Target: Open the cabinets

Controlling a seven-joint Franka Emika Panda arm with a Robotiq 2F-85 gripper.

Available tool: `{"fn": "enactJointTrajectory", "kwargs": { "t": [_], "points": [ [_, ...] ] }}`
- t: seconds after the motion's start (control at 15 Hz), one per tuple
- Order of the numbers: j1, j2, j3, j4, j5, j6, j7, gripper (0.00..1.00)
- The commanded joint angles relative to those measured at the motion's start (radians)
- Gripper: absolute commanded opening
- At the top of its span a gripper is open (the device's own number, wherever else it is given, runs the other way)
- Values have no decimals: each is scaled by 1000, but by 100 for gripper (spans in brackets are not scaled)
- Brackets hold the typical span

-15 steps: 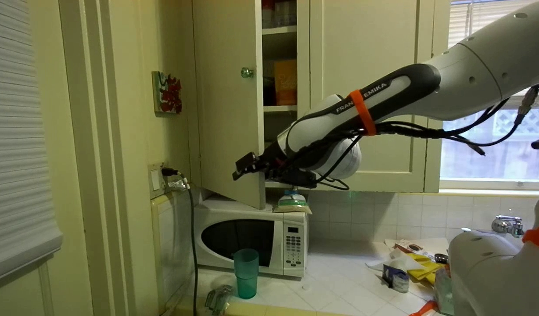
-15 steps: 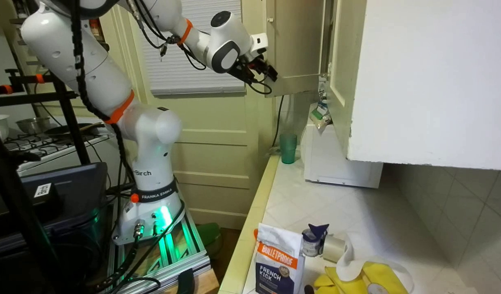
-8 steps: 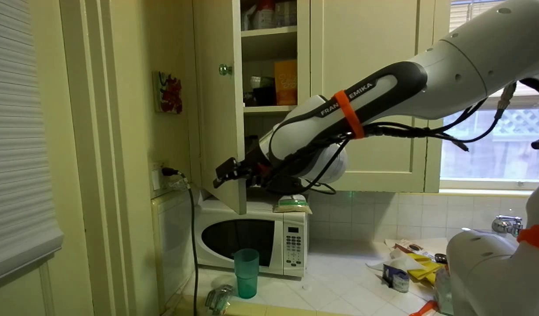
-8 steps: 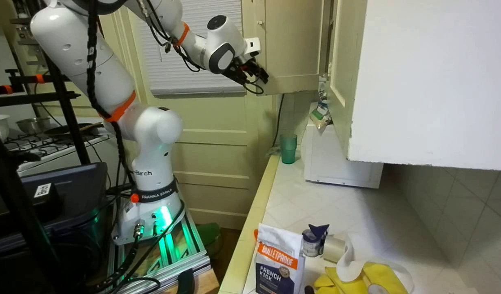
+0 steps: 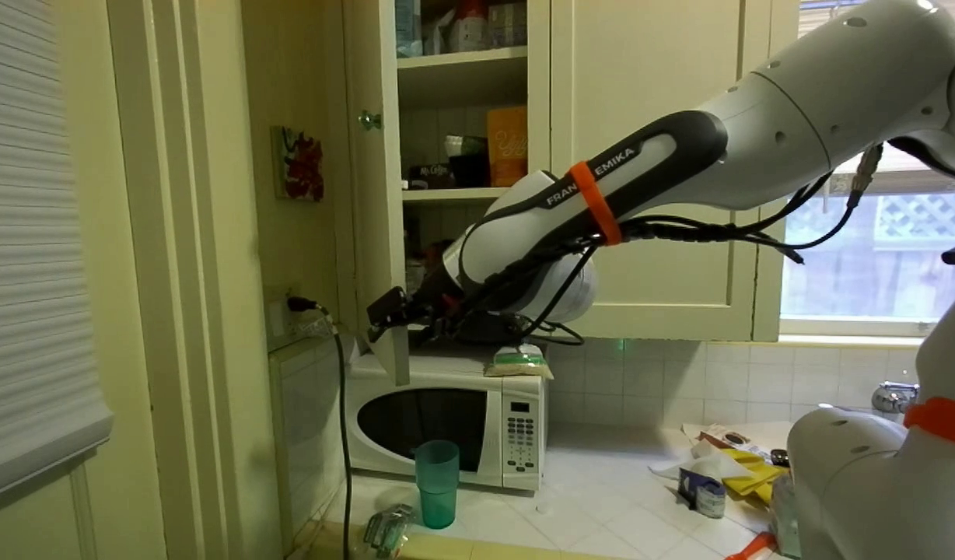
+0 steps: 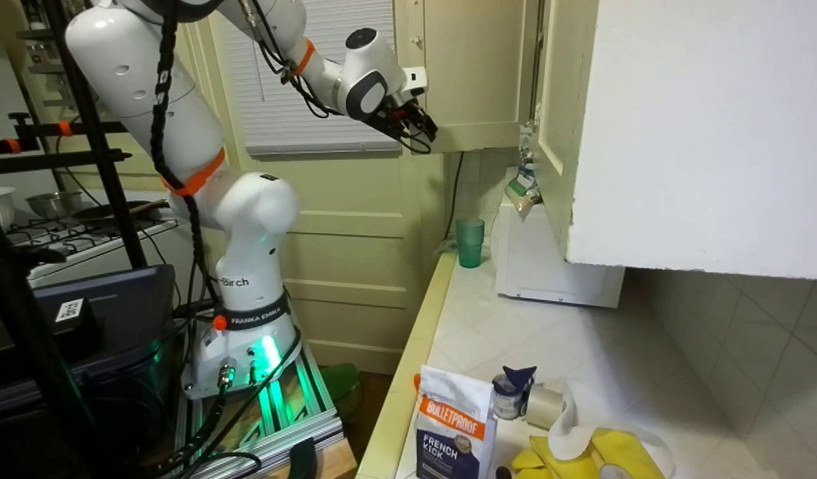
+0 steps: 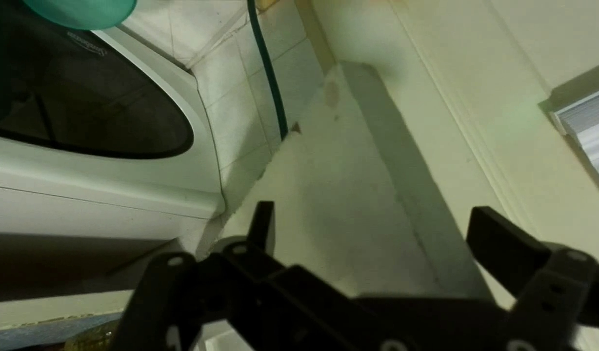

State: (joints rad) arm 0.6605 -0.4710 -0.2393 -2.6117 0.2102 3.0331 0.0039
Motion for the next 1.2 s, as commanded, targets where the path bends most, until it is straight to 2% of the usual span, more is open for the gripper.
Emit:
{"fn": "enactJointTrajectory", "kwargs": {
  "t": [0.0,0.33,0.8,1.13],
  "points": [
    [-98,57,46,55,27,-100,-11,100],
    [-145,44,84,89,88,-224,-37,100],
    [-333,39,193,189,83,-606,24,100],
    [-410,60,233,256,93,-776,26,100]
  ]
}}
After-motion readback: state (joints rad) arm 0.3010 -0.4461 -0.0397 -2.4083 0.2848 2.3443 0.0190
